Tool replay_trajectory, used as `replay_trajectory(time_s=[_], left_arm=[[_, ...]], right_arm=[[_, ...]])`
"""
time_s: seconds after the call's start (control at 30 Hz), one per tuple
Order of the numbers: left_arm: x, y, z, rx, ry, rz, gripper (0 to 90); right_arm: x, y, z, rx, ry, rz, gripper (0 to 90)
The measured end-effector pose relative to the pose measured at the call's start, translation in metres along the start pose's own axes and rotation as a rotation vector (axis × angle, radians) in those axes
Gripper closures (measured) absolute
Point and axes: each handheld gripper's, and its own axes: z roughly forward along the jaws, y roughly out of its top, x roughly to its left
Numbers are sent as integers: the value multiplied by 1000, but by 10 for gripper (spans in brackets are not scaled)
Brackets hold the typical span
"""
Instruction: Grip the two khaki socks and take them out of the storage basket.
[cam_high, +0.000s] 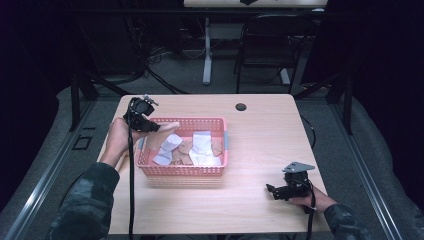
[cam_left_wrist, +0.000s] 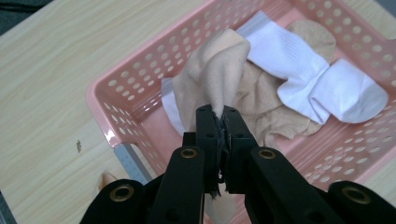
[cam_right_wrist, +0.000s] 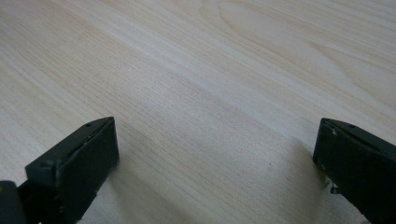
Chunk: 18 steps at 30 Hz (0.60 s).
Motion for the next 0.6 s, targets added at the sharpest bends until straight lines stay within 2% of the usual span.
replay_trajectory(time_s=[0.1,0.3,0.6], left_arm=[[3,2,-10,-6,-4,3,870],[13,-1,-28,-32,12,-18,870],[26,-11,-44,-44,41,-51,869]], right_arm=[[0,0,0,4,-1,-3,0],[0,0,0,1,-4,4,0],[0,0,0,-1,-3,6,0]])
